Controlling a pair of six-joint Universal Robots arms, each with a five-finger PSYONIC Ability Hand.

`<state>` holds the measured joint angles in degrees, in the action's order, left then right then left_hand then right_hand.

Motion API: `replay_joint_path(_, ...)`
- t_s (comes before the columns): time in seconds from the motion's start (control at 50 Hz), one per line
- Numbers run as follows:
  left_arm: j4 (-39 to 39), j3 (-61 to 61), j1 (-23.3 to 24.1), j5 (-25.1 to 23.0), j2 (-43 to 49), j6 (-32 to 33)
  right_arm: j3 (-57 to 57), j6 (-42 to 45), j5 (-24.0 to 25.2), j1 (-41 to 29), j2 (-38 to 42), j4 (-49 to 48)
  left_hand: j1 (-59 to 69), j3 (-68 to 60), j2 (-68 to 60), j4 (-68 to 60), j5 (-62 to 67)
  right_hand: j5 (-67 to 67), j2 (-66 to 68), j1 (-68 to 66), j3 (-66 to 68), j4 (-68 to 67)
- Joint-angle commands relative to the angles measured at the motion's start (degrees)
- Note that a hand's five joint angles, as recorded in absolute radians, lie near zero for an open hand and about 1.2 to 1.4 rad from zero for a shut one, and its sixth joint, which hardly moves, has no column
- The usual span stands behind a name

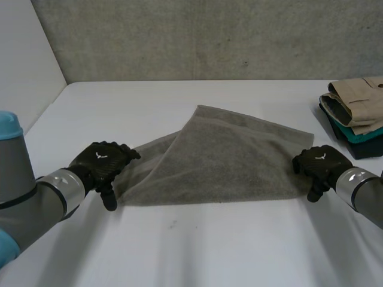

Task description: Fold the laundry.

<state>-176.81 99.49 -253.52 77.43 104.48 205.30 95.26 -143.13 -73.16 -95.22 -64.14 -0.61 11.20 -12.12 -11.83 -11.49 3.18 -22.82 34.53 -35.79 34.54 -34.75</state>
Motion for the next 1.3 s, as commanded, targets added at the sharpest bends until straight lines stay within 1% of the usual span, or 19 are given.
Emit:
replay_joint_path(0.02,-2.75,2.03,0.48,-0.61,-0.77,0.36,0.98,-1.27,-0.05,0.47,3.05,-5.72,-0.99,1.91,1.62,1.28,-2.97,-4.93,3.22,-1.97,3.21,-3.00)
replay_joint_path(0.06,-3.02,1.94,0.57,-0.61,-0.33,0.36,0.81,-1.80,0.04,0.39,3.67,-6.51,-0.99,1.91,1.62,1.28,-2.97,-6.27,4.56,-3.30,4.55,-4.34)
replay_joint_path(0.1,-3.11,1.85,0.57,-0.61,0.46,0.36,0.54,-2.94,0.21,0.39,4.28,-7.74,-0.99,1.91,1.62,1.28,-2.97,-15.32,13.61,-12.35,13.60,-13.39)
replay_joint_path(0.14,-3.28,1.85,0.57,-0.61,0.90,0.36,0.28,-4.17,0.56,0.47,4.46,-9.06,-0.99,1.91,1.62,1.28,-2.97,-26.25,24.54,-23.28,24.53,-24.32)
replay_joint_path(0.18,-3.81,1.76,0.57,-0.70,1.52,0.36,-0.07,-6.10,1.00,0.39,4.46,-10.47,-0.99,1.91,1.62,1.28,-2.97,-47.09,45.38,-44.12,45.37,-45.16)
replay_joint_path(0.3,-4.69,1.85,0.75,-0.70,3.01,0.71,0.28,-9.88,2.58,0.21,3.41,-11.44,-0.99,1.91,1.62,1.28,-2.97,-47.18,45.47,-44.21,45.46,-45.25)
replay_joint_path(0.46,-6.53,2.20,2.42,-0.44,5.21,2.29,2.83,-11.73,4.35,-0.93,-4.41,-9.07,1.36,-0.44,-0.73,-1.07,-0.62,-47.18,45.47,-44.21,45.46,-45.25)
replay_joint_path(0.54,-8.29,1.76,3.03,0.18,7.23,3.96,3.09,-13.75,4.08,-1.72,-8.98,-7.05,7.74,-6.82,-7.11,-7.46,5.76,-47.18,45.47,-44.21,45.46,-45.25)
replay_joint_path(0.64,-10.04,0.27,3.56,1.23,10.21,5.89,3.09,-19.71,3.99,-2.60,-13.37,-5.64,16.49,-15.57,-15.85,-16.20,14.51,-47.18,45.47,-44.21,45.46,-45.25)
replay_joint_path(0.76,-11.37,-1.22,3.91,2.46,12.85,6.86,3.09,-23.42,3.91,-3.13,-14.61,-5.64,26.58,-25.66,-25.95,-26.30,24.60,-47.18,45.47,-44.21,45.46,-45.25)
replay_joint_path(0.82,-11.80,-1.84,4.00,3.16,13.82,6.95,3.09,-23.16,3.64,-3.83,-14.70,-5.37,29.77,-28.85,-29.14,-29.49,27.80,-47.18,45.47,-44.21,45.46,-45.25)
replay_joint_path(0.86,-12.07,-2.54,4.00,3.43,14.52,6.95,3.09,-22.46,3.12,-4.01,-14.61,-5.28,37.15,-36.23,-36.51,-36.86,35.17,-47.18,45.47,-44.21,45.46,-45.25)
replay_joint_path(0.92,-12.25,-3.07,4.00,3.52,15.23,7.13,3.09,-21.84,2.59,-4.01,-14.61,-5.20,41.55,-40.63,-40.92,-41.26,39.57,-47.18,45.47,-44.21,45.46,-45.25)
replay_joint_path(1.0,-12.33,-4.04,4.00,3.61,16.11,8.09,3.18,-20.79,2.41,-3.92,-14.53,-4.76,54.48,-53.56,-53.84,-54.19,52.50,-47.18,45.47,-44.21,45.46,-45.25)
replay_joint_path(1.02,-12.42,-4.47,4.09,3.69,16.11,8.79,3.18,-20.09,2.59,-3.92,-14.61,-4.32,64.01,-63.09,-63.38,-63.72,62.03,-47.18,45.47,-44.21,45.46,-45.25)
replay_joint_path(1.04,-12.51,-4.65,4.00,3.69,15.85,9.06,3.18,-19.56,2.59,-3.92,-14.61,-3.97,68.10,-67.18,-67.47,-67.81,66.12,-47.18,45.47,-44.21,45.46,-45.25)
replay_joint_path(1.08,-12.86,-5.18,3.82,4.04,15.50,9.24,3.18,-18.33,2.76,-4.10,-14.70,-2.83,68.80,-67.88,-68.17,-68.51,66.82,-47.18,45.47,-44.21,45.46,-45.25)
replay_joint_path(1.16,-15.32,-6.67,3.38,5.62,12.60,8.89,3.35,-12.71,3.81,-4.53,-15.58,3.66,68.80,-67.88,-68.17,-68.51,66.82,-47.18,45.47,-44.21,45.46,-45.25)
replay_joint_path(1.3,-21.03,-12.91,3.38,6.95,7.23,5.73,5.37,3.63,10.14,-7.25,-17.86,25.81,68.80,-67.88,-68.17,-68.51,66.82,-47.18,45.47,-44.21,45.46,-45.25)
